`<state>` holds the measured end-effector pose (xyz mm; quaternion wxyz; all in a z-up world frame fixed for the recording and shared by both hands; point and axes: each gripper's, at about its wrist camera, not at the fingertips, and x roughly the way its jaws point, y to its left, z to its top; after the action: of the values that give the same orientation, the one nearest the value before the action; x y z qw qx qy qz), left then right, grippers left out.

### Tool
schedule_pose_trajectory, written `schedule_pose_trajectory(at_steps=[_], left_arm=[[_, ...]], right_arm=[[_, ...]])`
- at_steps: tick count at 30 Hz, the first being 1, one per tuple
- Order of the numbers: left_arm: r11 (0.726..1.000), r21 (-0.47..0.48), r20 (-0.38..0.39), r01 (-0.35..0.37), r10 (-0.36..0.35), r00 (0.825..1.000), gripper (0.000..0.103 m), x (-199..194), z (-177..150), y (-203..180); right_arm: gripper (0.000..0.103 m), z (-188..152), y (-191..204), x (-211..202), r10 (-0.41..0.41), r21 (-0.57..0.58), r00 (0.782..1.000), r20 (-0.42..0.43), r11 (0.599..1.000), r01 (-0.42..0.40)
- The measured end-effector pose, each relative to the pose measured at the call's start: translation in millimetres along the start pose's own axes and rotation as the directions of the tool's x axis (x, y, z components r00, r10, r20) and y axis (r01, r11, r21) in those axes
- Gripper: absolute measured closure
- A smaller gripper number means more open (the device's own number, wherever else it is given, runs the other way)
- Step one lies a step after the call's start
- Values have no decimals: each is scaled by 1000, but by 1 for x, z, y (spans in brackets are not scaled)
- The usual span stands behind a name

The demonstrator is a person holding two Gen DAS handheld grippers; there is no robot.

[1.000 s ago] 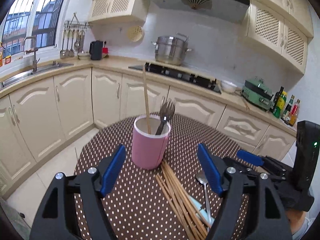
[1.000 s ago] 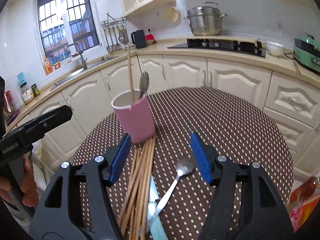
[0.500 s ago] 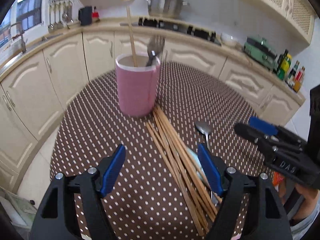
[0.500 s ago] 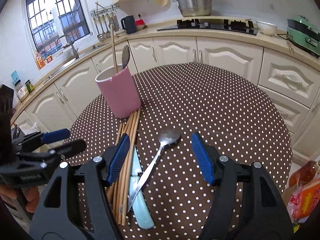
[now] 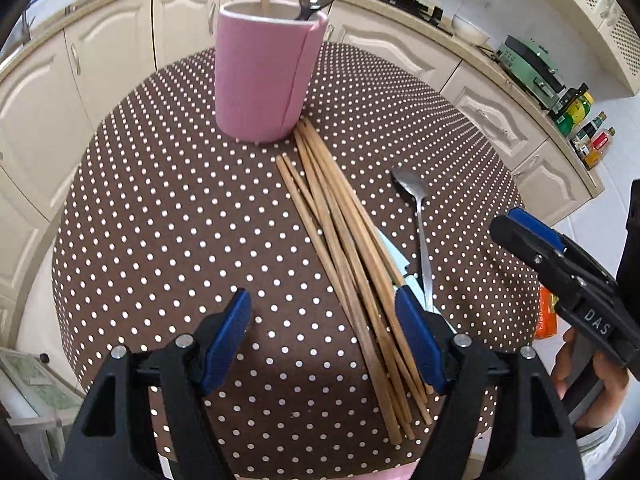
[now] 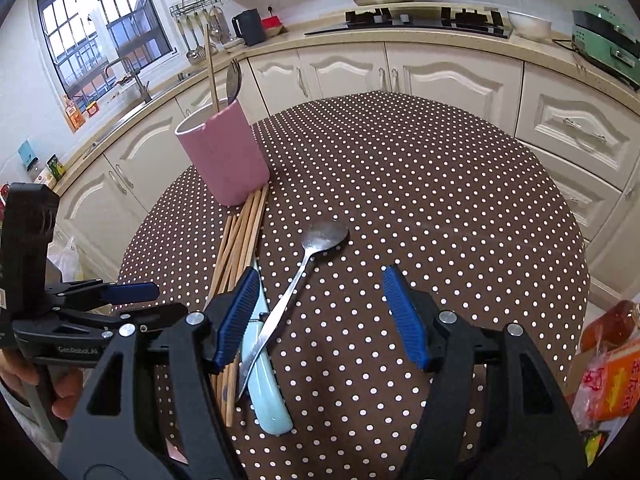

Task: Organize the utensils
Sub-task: 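Grasp another wooden chopstick with the left tool while the right tool grasps the silver spoon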

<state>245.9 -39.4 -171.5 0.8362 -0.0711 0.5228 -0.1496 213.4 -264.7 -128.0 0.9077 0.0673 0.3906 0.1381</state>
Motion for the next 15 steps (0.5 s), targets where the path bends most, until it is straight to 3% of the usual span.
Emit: schedule_pose_trajectory(at_steps=[6, 8, 15], left_arm=[[999, -29, -15, -26, 25, 1000, 32, 9, 6, -5], [998, -45, -31, -35, 34, 999, 43, 15, 11, -3], [998, -63, -60, -28, 25, 998, 52, 33, 23, -6]], right_arm=[[39, -2, -3, 5, 10, 6, 999, -33, 1000, -10], [39, -2, -4, 5, 10, 8, 999, -36, 1000, -9], [39, -3, -8, 9, 13, 21, 999, -53, 1000, -12]])
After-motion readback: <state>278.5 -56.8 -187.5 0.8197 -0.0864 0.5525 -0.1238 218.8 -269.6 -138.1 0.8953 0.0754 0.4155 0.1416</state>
